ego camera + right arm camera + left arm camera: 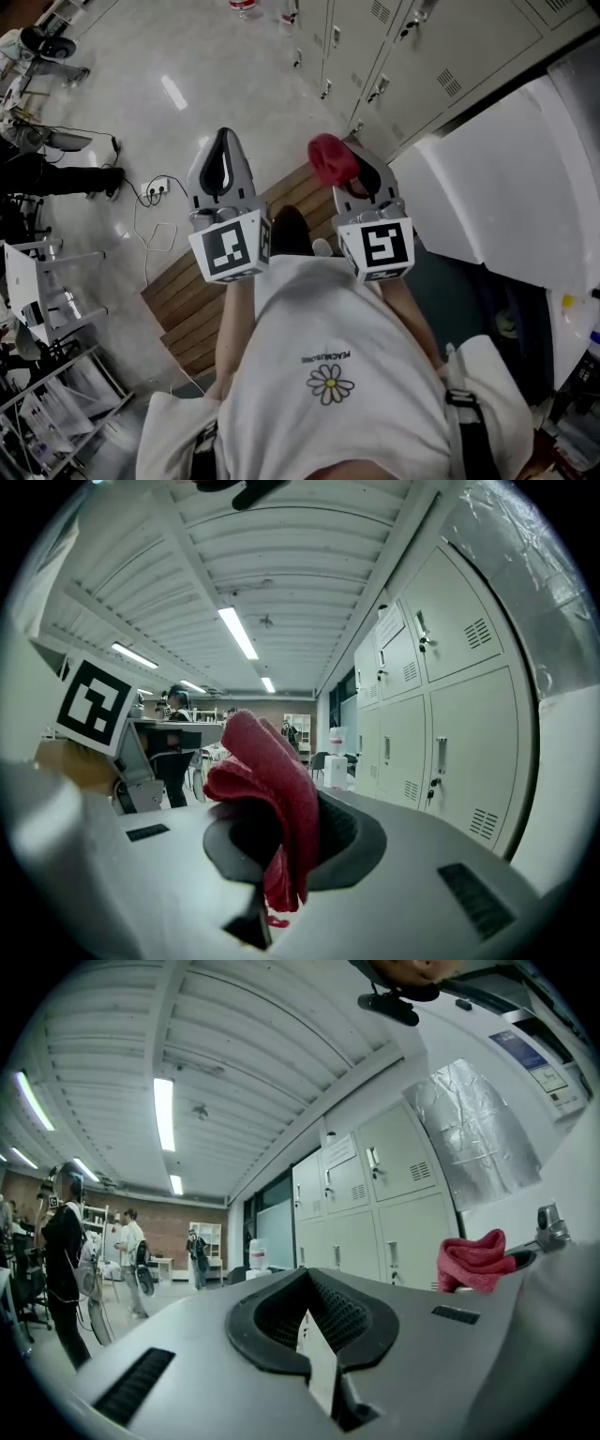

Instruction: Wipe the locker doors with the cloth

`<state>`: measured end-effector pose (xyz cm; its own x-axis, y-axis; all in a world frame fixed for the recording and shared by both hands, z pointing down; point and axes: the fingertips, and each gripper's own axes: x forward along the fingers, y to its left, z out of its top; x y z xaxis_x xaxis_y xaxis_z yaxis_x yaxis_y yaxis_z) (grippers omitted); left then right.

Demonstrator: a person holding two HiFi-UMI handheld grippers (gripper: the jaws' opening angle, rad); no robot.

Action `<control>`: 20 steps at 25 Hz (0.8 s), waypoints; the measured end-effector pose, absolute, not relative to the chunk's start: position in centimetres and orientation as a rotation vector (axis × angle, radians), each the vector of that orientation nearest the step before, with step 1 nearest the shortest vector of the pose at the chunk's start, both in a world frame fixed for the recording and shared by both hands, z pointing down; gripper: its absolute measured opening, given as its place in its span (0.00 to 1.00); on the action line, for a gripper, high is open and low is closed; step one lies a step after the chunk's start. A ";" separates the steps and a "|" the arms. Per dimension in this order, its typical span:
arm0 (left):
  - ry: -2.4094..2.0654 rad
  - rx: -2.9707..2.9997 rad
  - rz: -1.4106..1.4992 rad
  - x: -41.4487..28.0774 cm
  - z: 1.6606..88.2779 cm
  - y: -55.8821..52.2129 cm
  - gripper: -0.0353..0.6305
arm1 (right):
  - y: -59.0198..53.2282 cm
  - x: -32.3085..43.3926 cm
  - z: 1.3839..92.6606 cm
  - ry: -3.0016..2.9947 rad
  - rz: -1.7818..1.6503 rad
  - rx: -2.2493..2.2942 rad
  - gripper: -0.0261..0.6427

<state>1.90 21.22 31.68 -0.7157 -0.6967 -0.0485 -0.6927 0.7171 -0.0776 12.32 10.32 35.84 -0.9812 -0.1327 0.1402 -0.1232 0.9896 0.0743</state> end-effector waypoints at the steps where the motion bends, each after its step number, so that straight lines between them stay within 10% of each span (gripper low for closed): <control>1: 2.839 -1.152 -0.087 0.9 31.7 20.8 0.08 | 9.9 11.6 35.8 -2.987 -0.122 0.198 0.10; 20: 2.678 -1.379 -0.056 -25.4 37.5 8.1 0.08 | -0.4 -13.3 42.3 -3.028 -0.019 0.411 0.10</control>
<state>-25.45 8.09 37.53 -0.5745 -0.8127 -0.0973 -0.8079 0.5821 -0.0918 -13.28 -0.38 42.30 -0.9602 -0.2667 0.0832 -0.2656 0.9638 0.0240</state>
